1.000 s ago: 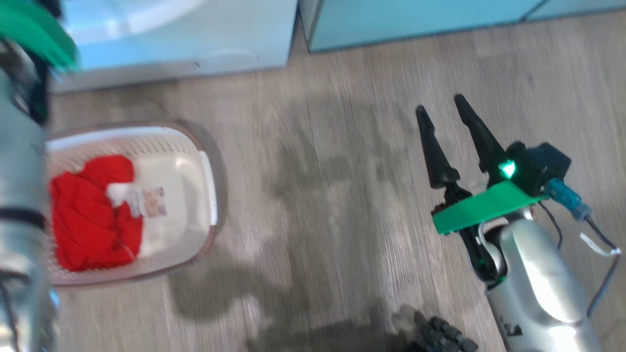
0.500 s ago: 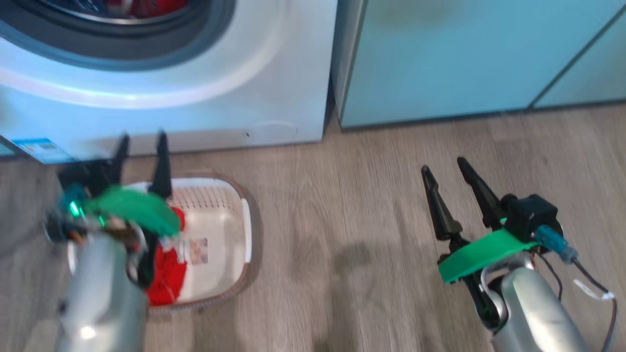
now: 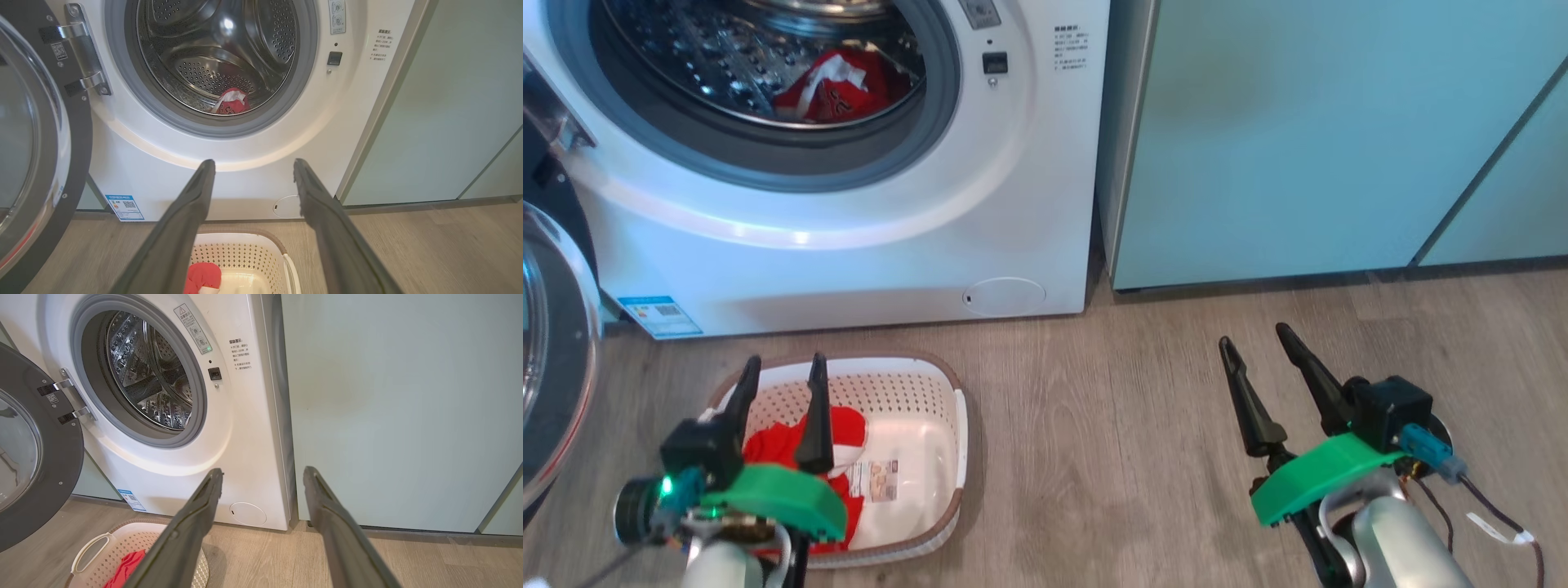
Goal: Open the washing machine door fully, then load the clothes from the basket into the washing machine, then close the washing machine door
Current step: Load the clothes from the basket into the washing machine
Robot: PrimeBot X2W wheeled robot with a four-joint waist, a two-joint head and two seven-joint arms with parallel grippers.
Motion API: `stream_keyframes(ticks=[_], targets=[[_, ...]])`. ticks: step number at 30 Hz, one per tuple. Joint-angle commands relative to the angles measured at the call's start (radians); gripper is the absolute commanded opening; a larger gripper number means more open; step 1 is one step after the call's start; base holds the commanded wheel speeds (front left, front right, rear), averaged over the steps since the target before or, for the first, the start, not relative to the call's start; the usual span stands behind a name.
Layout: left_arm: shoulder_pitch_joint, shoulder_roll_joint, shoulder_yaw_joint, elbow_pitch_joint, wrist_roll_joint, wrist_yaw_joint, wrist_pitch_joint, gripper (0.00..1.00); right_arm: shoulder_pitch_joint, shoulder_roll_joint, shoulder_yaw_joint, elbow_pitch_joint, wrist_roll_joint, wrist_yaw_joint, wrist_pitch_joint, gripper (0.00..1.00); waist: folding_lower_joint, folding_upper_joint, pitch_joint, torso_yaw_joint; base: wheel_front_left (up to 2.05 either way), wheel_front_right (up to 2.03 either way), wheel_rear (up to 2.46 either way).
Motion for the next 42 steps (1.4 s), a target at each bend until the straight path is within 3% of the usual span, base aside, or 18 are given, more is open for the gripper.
stream_keyframes(ticks=[1, 10, 42], targets=[[-0.007, 0.002, 0.037, -0.056, -0.009, 0.004, -0.009, 1.00, -0.011, 0.004, 0.027, -0.027, 0.001, 0.000, -0.006, 1.00, 0.0002, -0.0001, -0.011, 0.001, 0.00, 0.00, 0.00], [0.064, -0.002, -0.004, -0.145, -0.040, 0.010, -0.009, 1.00, -0.002, 0.004, 0.028, -0.031, 0.010, 0.000, -0.006, 1.00, 0.0002, -0.0001, -0.019, 0.003, 0.00, 0.00, 0.00], [0.057, -0.002, -0.046, -0.153, -0.058, 0.021, -0.010, 1.00, -0.007, 0.004, 0.028, -0.027, 0.019, 0.000, -0.006, 1.00, 0.0002, -0.0001, -0.019, 0.004, 0.00, 0.00, 0.00]])
